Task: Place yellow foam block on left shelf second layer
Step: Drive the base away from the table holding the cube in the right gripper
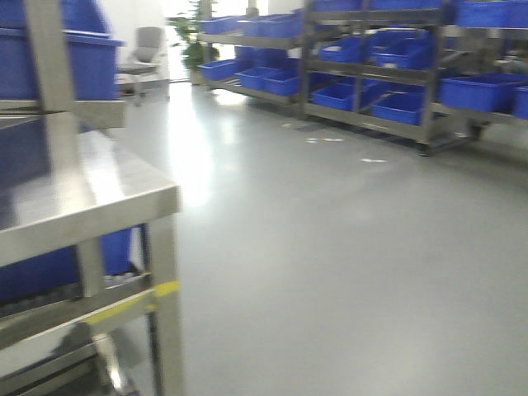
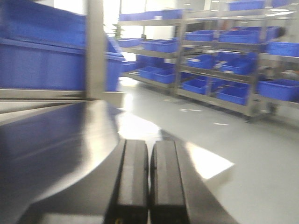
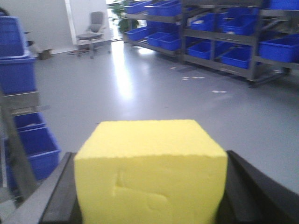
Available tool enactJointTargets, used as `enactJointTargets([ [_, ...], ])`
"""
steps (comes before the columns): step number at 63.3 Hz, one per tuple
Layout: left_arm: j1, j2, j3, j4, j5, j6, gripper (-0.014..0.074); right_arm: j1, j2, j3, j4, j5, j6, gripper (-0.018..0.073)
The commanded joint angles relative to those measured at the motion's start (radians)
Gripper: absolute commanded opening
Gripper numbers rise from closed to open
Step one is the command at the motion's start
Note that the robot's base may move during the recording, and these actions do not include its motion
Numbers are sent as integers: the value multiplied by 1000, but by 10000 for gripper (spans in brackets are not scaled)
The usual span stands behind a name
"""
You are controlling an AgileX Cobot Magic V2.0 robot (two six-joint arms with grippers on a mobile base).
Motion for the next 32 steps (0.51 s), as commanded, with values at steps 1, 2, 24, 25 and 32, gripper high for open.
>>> enactJointTargets([
  [1, -6, -18, 25, -4, -90, -5, 136, -8, 4, -28, -14, -94, -6, 340],
  [2, -6, -18, 25, -4, -90, -5, 136, -8, 4, -28, -14, -94, -6, 340],
  [24, -6, -18, 25, -4, -90, -5, 136, -8, 4, -28, -14, -94, -6, 340],
  [25, -6, -18, 25, -4, -90, -5, 136, -8, 4, -28, -14, -94, -6, 340],
  [32, -6, -18, 25, -4, -90, -5, 136, -8, 4, -28, -14, -94, -6, 340],
])
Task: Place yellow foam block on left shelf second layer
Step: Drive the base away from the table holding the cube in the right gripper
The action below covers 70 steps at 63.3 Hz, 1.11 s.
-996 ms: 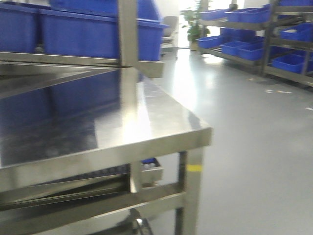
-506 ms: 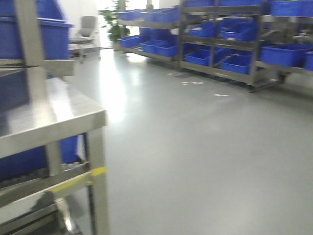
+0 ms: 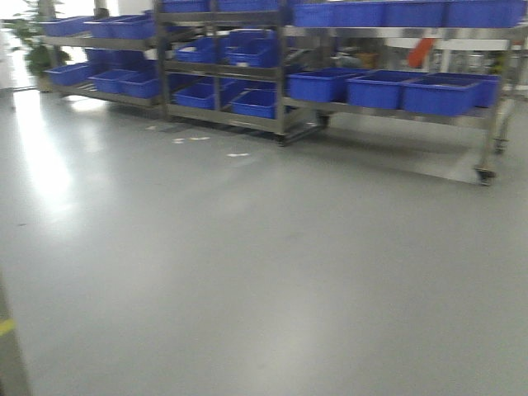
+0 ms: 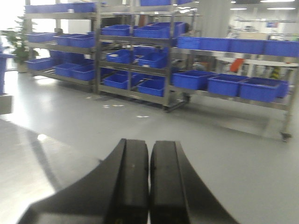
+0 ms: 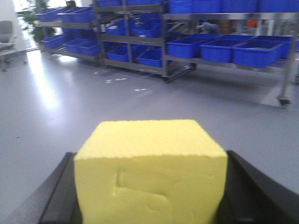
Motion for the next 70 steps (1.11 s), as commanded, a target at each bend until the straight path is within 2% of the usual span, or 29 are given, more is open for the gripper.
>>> enactJointTargets([
  [1, -6, -18, 25, -4, -90, -5, 136, -8, 4, -28, -14, -94, -6, 340],
  [70, -6, -18, 25, -4, -90, -5, 136, -8, 4, -28, -14, -94, -6, 340],
])
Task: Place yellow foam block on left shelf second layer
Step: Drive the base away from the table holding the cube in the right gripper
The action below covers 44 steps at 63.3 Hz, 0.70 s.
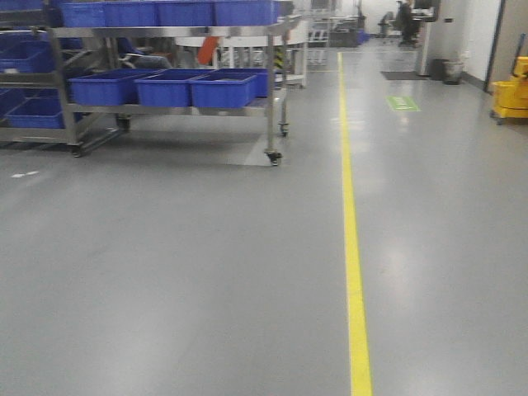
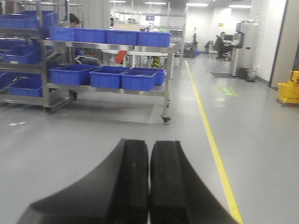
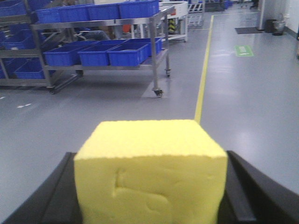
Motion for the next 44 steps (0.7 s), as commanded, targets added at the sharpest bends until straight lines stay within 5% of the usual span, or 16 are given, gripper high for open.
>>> enactJointTargets([
  [1, -6, -18, 25, -4, -90, -5, 136, -8, 4, -28, -14, -94, -6, 340],
  [44, -6, -18, 25, -4, -90, -5, 136, -8, 4, -28, -14, -94, -6, 340],
])
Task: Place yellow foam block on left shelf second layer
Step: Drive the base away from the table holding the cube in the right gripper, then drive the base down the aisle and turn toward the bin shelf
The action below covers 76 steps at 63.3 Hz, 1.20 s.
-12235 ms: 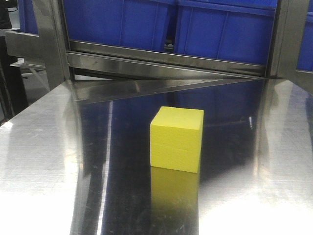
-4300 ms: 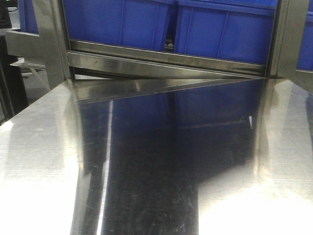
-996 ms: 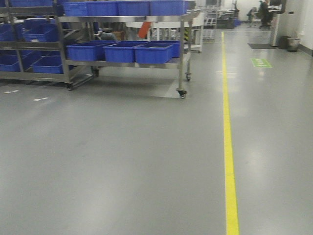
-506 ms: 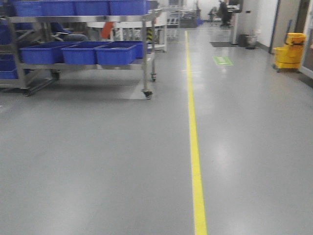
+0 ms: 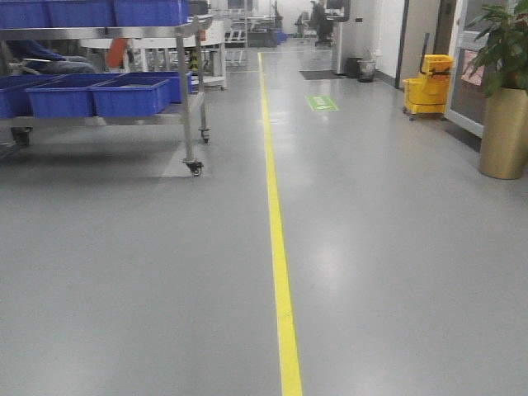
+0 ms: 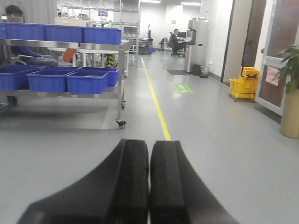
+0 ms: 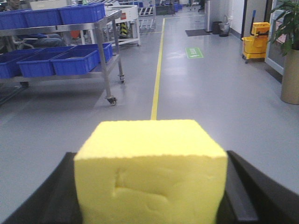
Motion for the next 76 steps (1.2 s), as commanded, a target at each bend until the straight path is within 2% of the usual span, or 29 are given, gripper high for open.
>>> enactJointTargets([
  [1, -6, -18, 25, -4, -90, -5, 136, -8, 4, -28, -14, -94, -6, 340],
  [76, -6, -18, 25, -4, -90, -5, 136, -8, 4, -28, -14, -94, -6, 340],
])
